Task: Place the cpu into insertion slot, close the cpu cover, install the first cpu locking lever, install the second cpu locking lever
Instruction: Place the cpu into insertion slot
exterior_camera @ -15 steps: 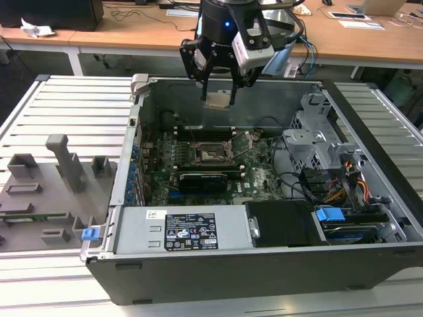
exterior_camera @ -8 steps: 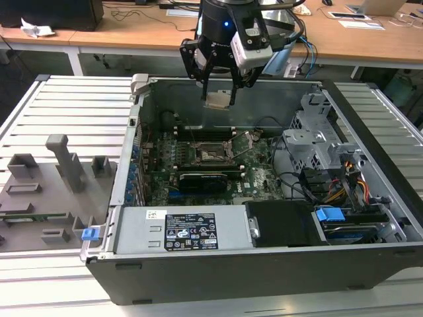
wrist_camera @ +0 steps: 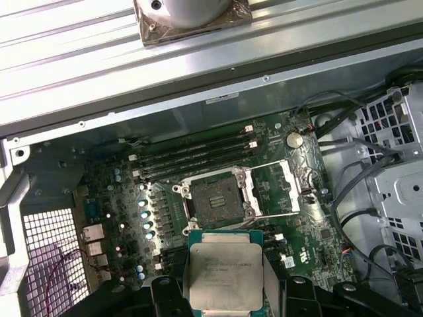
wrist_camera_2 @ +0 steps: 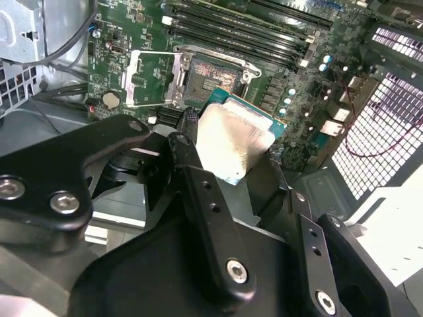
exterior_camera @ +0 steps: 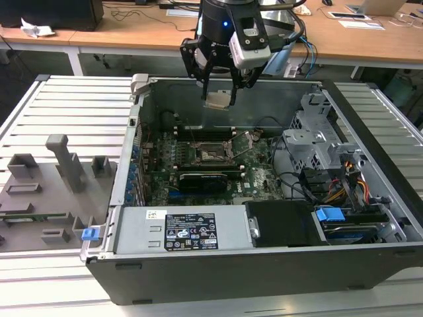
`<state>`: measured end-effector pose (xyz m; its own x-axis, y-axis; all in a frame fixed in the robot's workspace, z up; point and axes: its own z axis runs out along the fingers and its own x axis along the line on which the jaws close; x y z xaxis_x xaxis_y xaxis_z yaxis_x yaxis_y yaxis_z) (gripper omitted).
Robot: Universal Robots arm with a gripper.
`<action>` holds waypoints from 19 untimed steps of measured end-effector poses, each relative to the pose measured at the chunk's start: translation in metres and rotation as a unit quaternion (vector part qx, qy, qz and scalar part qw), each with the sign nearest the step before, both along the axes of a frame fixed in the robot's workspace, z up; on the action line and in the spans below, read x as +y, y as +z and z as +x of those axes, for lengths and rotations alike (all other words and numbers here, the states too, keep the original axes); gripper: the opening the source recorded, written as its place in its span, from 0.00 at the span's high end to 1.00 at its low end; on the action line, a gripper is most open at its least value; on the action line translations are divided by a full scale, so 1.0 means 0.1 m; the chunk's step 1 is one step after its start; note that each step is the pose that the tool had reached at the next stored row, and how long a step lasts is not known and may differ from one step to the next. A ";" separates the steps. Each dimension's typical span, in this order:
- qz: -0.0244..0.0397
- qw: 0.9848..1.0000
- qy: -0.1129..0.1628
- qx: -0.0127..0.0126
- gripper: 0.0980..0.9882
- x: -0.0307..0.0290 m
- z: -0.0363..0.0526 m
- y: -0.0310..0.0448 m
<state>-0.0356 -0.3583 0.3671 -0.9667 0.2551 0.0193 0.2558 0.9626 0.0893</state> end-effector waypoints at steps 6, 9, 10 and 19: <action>0.000 1.000 -0.012 0.000 0.51 0.000 0.000 0.000; 0.000 1.000 -0.017 0.000 0.51 0.000 0.000 0.000; 0.000 1.000 -0.020 0.000 0.51 0.000 0.000 -0.001; 0.000 0.999 -0.041 0.000 0.51 0.000 0.000 -0.004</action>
<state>-0.0356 -0.3583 0.3667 -0.9425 0.3338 0.0194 0.3341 0.9383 0.0893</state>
